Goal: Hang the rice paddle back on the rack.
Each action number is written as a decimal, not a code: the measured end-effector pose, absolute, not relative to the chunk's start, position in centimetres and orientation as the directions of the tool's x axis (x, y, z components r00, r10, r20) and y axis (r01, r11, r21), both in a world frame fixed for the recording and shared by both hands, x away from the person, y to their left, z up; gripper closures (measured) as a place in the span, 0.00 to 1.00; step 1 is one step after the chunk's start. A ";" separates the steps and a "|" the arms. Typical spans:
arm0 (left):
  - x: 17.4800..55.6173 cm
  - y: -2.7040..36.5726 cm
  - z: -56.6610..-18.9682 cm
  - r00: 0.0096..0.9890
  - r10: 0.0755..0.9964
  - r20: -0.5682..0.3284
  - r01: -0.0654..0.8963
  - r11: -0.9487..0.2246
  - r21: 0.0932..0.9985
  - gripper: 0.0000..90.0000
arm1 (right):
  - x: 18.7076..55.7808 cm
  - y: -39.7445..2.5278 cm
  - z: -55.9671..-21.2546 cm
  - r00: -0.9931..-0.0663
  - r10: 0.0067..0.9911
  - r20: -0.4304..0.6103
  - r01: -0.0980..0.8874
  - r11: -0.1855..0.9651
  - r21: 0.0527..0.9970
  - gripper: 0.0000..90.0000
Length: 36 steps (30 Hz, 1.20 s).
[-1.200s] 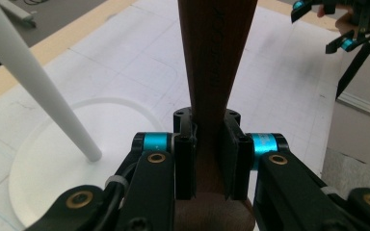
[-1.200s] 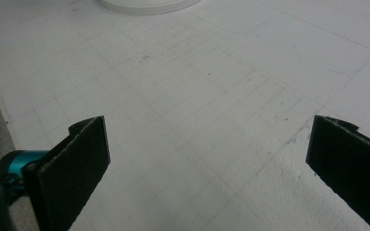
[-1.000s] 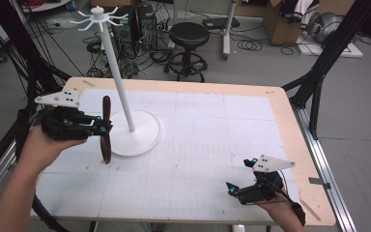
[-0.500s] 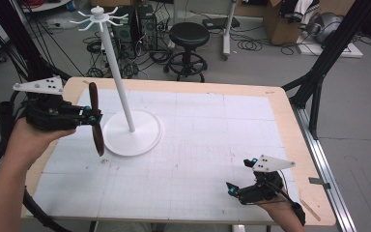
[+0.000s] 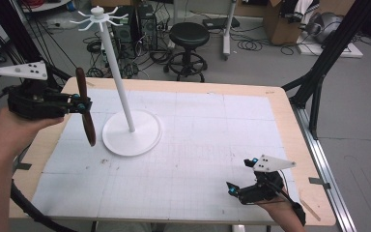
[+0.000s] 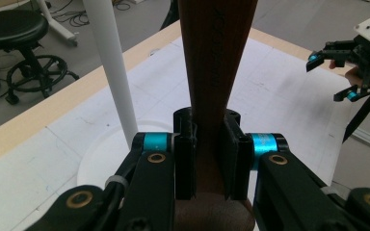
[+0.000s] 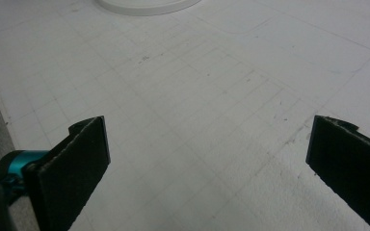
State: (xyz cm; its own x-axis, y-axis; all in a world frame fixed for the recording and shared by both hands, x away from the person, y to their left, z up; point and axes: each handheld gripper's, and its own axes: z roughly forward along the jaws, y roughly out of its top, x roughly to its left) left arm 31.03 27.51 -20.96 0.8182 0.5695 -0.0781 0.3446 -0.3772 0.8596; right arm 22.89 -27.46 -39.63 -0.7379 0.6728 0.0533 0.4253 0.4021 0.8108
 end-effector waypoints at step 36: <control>33.2 27.0 -14.6 0.786 0.617 -0.036 0.347 -0.392 0.852 0.86 | 22.9 -27.6 -39.8 -0.737 0.673 0.059 0.428 0.397 0.811 0.01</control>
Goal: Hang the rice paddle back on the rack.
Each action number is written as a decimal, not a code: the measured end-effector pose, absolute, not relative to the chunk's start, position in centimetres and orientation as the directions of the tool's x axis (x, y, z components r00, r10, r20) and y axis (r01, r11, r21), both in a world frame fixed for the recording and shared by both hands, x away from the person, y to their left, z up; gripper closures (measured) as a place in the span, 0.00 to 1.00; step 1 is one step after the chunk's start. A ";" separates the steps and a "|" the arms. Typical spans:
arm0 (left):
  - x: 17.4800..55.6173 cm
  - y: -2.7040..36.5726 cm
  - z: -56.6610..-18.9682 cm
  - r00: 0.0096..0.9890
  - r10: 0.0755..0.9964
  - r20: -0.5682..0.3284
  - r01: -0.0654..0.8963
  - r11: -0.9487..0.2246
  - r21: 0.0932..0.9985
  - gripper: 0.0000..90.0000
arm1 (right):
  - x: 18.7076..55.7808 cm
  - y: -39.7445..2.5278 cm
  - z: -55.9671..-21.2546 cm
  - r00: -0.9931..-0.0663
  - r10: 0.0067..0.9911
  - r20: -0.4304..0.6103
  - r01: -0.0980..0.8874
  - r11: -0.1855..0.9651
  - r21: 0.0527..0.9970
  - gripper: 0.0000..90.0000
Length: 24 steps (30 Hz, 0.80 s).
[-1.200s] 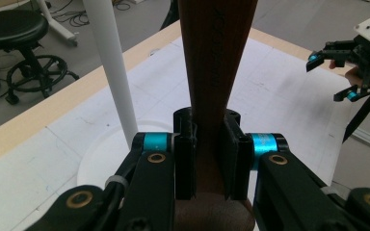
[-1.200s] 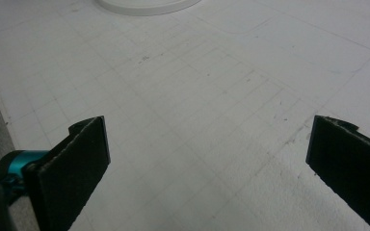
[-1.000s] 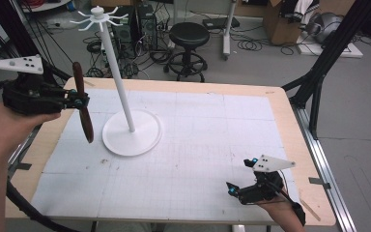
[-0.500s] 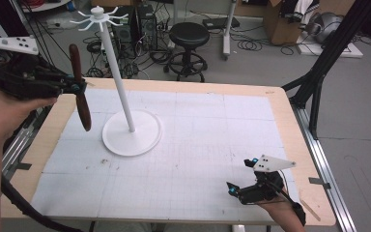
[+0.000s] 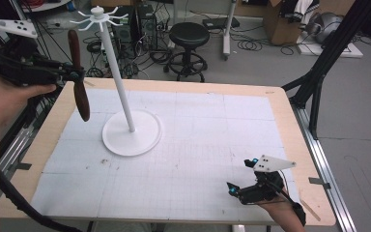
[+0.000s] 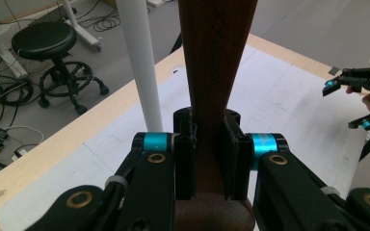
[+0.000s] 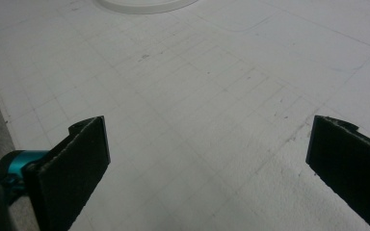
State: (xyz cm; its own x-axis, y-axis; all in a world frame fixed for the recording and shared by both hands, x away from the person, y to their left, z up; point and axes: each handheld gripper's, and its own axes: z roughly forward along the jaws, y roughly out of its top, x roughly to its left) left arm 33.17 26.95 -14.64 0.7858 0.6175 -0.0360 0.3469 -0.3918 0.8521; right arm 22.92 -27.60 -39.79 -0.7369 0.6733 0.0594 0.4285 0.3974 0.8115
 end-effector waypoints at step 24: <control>34.7 26.5 -13.7 0.751 0.658 -0.055 0.389 -0.374 0.842 0.86 | 23.0 -27.8 -39.9 -0.739 0.671 0.063 0.430 0.397 0.811 0.01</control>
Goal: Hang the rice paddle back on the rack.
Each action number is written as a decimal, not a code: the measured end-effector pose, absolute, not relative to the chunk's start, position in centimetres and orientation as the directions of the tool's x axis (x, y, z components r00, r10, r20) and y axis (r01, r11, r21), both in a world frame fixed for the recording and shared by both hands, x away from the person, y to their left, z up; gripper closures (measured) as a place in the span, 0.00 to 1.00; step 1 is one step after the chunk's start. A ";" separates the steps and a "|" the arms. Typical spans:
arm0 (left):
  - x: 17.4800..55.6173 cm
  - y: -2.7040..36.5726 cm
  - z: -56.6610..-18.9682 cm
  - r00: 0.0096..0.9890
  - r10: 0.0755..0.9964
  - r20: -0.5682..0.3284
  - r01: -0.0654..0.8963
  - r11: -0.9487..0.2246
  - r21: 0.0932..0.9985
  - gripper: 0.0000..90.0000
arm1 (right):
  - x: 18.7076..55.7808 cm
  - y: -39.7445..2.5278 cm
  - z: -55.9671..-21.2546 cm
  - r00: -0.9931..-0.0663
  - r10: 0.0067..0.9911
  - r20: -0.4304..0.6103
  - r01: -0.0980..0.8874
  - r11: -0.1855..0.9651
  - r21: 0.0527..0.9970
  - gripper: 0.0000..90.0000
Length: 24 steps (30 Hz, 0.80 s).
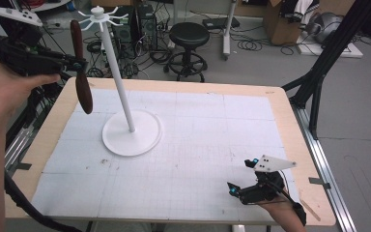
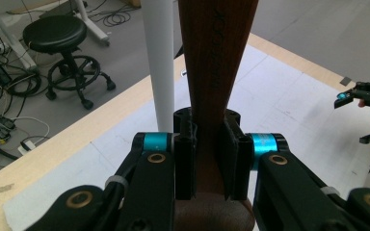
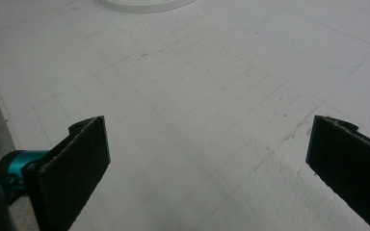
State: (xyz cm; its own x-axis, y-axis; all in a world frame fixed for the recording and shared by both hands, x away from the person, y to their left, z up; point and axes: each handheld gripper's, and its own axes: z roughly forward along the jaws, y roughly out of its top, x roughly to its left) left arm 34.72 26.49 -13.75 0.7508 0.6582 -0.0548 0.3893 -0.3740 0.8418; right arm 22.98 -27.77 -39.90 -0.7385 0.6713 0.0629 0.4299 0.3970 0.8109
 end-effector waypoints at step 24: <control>35.3 25.8 -14.0 0.737 0.675 -0.033 0.403 -0.400 0.823 0.86 | 23.0 -27.8 -39.9 -0.735 0.675 0.064 0.433 0.394 0.811 0.01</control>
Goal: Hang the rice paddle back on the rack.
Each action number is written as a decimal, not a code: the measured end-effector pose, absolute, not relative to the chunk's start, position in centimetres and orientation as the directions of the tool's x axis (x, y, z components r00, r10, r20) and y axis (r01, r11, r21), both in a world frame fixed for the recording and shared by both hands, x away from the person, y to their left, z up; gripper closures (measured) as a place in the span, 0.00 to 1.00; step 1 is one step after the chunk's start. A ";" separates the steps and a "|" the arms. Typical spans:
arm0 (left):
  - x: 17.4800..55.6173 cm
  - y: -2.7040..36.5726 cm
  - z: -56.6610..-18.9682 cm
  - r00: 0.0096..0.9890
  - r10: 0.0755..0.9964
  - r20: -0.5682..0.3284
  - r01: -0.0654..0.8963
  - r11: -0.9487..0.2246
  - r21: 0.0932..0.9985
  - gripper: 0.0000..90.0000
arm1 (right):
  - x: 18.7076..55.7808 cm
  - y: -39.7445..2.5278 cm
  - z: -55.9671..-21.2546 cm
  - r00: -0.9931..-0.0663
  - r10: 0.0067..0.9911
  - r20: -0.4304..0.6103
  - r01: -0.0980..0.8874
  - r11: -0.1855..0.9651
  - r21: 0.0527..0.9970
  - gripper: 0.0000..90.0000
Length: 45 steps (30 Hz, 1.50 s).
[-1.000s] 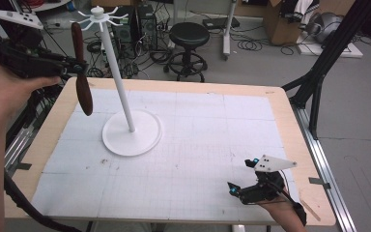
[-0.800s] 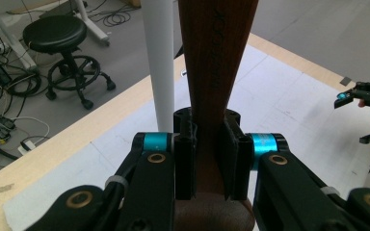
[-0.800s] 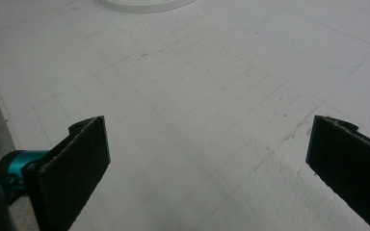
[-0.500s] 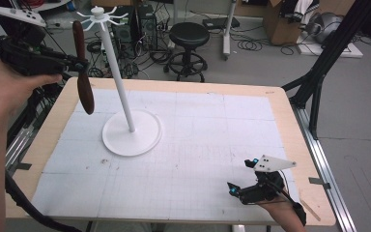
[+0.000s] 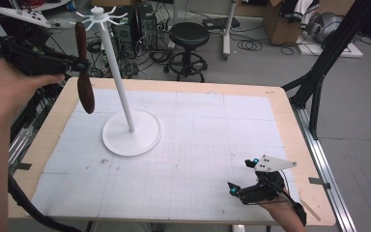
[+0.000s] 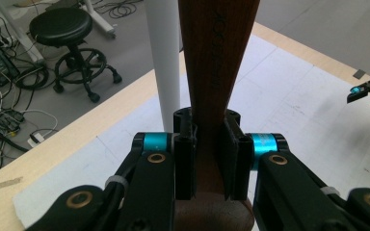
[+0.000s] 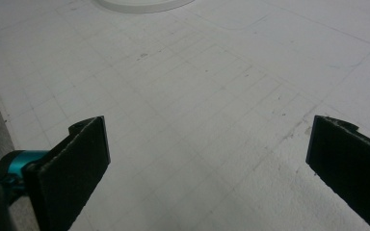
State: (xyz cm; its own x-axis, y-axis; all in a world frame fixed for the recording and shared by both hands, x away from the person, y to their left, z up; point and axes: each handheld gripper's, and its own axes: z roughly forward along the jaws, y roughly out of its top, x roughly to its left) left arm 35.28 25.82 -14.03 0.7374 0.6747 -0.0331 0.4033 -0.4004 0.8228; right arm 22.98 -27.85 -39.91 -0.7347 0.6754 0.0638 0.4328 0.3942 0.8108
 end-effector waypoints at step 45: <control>36.0 25.8 -14.5 0.736 0.673 -0.067 0.424 -0.381 0.822 0.74 | 22.9 -28.0 -39.8 -0.736 0.674 0.067 0.434 0.393 0.811 0.01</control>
State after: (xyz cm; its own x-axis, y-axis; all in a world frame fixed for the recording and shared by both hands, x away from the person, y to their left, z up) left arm 35.99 25.77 -14.53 0.7363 0.6733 -0.0673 0.4237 -0.3813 0.8216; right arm 22.92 -27.99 -39.80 -0.7355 0.6742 0.0666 0.4335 0.3928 0.8110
